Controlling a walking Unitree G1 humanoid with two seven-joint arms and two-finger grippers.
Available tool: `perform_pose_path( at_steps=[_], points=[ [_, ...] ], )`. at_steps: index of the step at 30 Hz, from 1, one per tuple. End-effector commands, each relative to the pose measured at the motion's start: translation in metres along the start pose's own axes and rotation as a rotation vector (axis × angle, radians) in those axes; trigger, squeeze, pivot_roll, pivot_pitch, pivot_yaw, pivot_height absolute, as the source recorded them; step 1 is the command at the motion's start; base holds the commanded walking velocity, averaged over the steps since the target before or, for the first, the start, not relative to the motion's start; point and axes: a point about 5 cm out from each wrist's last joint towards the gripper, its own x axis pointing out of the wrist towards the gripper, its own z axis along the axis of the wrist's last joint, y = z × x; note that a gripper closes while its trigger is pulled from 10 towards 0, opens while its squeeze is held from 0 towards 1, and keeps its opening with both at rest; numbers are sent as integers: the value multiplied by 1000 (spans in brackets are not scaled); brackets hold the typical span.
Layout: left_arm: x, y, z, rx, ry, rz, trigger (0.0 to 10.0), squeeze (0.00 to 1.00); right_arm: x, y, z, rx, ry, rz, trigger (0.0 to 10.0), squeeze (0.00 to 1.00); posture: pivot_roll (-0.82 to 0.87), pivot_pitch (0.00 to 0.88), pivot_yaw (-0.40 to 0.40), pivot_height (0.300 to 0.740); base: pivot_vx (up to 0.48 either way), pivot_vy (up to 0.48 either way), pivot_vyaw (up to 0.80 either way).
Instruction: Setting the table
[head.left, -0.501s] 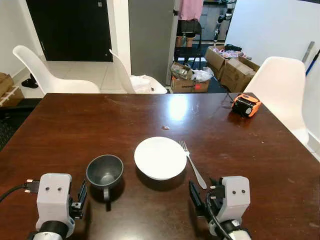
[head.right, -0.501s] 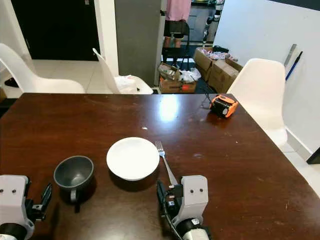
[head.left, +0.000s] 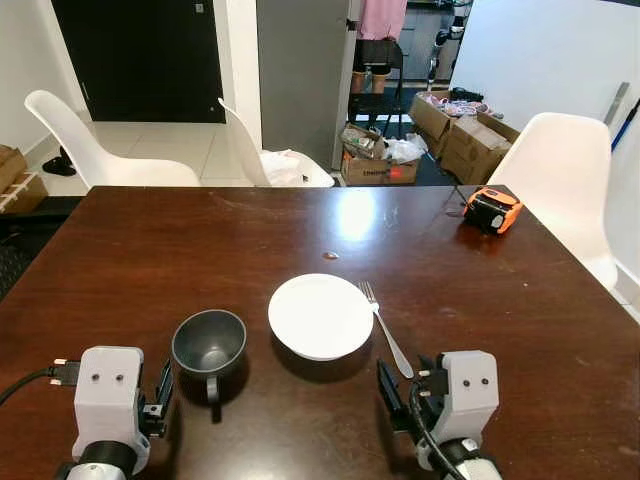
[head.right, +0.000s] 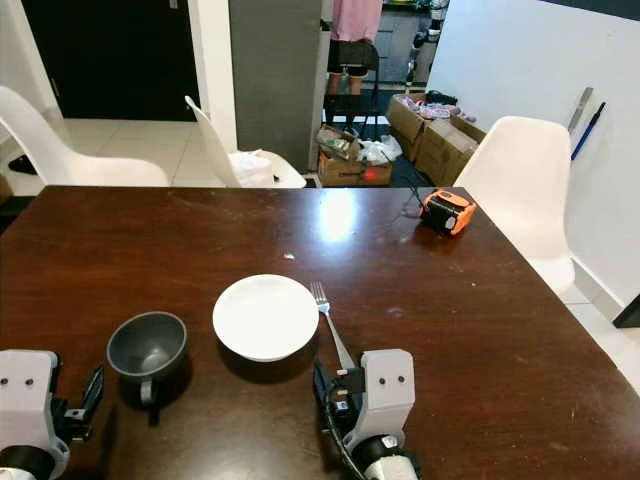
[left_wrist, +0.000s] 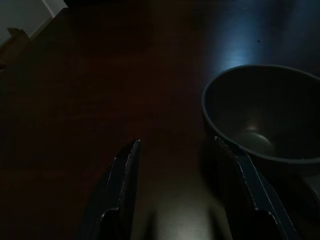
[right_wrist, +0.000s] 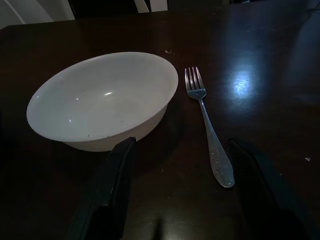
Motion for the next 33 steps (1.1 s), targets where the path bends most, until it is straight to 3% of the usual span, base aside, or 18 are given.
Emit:
perform_pose_path(
  at_steps=[1, 27, 33],
  points=[
    [-2, 2, -7, 11, 27, 10, 10000, 0, -1, -1, -5, 7, 20, -3, 10000, 0, 53, 148, 54, 740, 0, 0, 0],
    [-2, 4, -8, 17, 33, 10, 10000, 0, -1, -1, -7, 7, 25, -2, 10000, 0, 57, 143, 59, 740, -362, 0, 0],
    [-1, 3, -8, 21, 32, 5, 10000, 0, 0, -1, -8, 7, 26, -5, 10000, 0, 57, 144, 60, 740, 0, 0, 0]
  ],
)
